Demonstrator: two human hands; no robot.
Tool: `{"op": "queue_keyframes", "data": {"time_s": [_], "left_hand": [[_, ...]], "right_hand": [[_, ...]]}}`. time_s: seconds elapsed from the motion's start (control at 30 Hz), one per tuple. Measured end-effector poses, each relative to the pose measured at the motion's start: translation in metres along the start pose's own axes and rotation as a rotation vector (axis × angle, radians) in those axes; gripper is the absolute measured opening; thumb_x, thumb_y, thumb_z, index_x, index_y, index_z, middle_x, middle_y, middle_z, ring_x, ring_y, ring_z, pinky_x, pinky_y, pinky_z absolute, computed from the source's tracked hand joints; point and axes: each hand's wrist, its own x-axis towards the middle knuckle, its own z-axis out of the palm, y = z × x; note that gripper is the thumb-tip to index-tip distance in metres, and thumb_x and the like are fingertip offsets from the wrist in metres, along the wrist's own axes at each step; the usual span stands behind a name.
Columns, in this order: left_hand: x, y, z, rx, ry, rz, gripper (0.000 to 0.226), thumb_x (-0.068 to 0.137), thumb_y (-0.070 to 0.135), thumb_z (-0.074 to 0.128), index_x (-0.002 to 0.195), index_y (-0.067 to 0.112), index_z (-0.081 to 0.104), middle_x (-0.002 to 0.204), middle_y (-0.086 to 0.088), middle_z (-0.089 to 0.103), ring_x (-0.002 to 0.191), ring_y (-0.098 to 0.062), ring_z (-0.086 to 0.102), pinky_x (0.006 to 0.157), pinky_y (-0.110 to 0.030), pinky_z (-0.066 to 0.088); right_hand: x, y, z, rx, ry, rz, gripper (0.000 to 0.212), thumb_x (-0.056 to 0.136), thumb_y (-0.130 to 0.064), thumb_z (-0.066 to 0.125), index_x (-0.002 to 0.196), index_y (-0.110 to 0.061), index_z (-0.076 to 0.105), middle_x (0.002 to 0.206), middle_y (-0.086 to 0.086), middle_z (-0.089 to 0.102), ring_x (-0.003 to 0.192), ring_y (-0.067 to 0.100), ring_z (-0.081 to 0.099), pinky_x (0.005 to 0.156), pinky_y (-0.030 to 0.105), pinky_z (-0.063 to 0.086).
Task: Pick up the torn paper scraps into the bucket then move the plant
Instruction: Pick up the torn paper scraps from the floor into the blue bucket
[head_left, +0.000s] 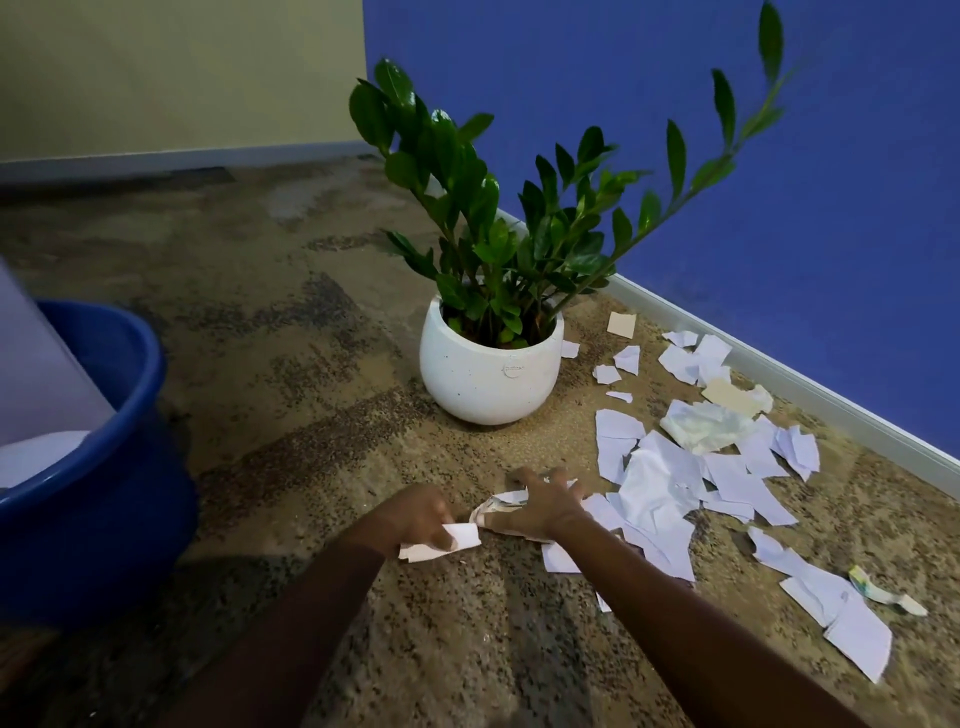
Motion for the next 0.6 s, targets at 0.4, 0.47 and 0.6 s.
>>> {"op": "queue_keyframes", "data": {"time_s": [0.4, 0.47, 0.6], "left_hand": [[-0.014, -0.035, -0.018, -0.022, 0.232, -0.16, 0.032, 0.081, 0.015, 0.072, 0.109, 0.001, 0.064, 0.123, -0.019, 0.063, 0.115, -0.027, 0.06, 0.093, -0.031, 0.047], [-0.02, -0.034, -0.025, -0.061, 0.282, -0.157, 0.035, 0.081, 0.013, 0.071, 0.111, -0.004, 0.064, 0.121, -0.02, 0.064, 0.113, -0.028, 0.061, 0.091, -0.032, 0.048], [-0.039, -0.026, -0.048, -0.135, 0.424, -0.116, 0.031, 0.086, 0.017, 0.064, 0.11, -0.003, 0.064, 0.116, -0.021, 0.066, 0.108, -0.029, 0.063, 0.088, -0.032, 0.049]], "right_hand": [[-0.02, -0.014, 0.017, 0.473, 0.087, -0.028, 0.042, 0.075, -0.009, 0.072, 0.115, -0.004, 0.062, 0.125, 0.013, 0.061, 0.113, 0.026, 0.057, 0.081, 0.025, 0.046], [-0.026, -0.023, 0.01, 0.55, 0.099, -0.035, 0.044, 0.075, -0.009, 0.072, 0.117, -0.003, 0.059, 0.124, 0.014, 0.06, 0.114, 0.027, 0.056, 0.08, 0.025, 0.044], [-0.042, -0.06, -0.019, 0.627, 0.167, -0.186, 0.029, 0.078, -0.007, 0.07, 0.106, -0.002, 0.064, 0.107, 0.013, 0.067, 0.091, 0.022, 0.059, 0.061, 0.021, 0.039]]}}
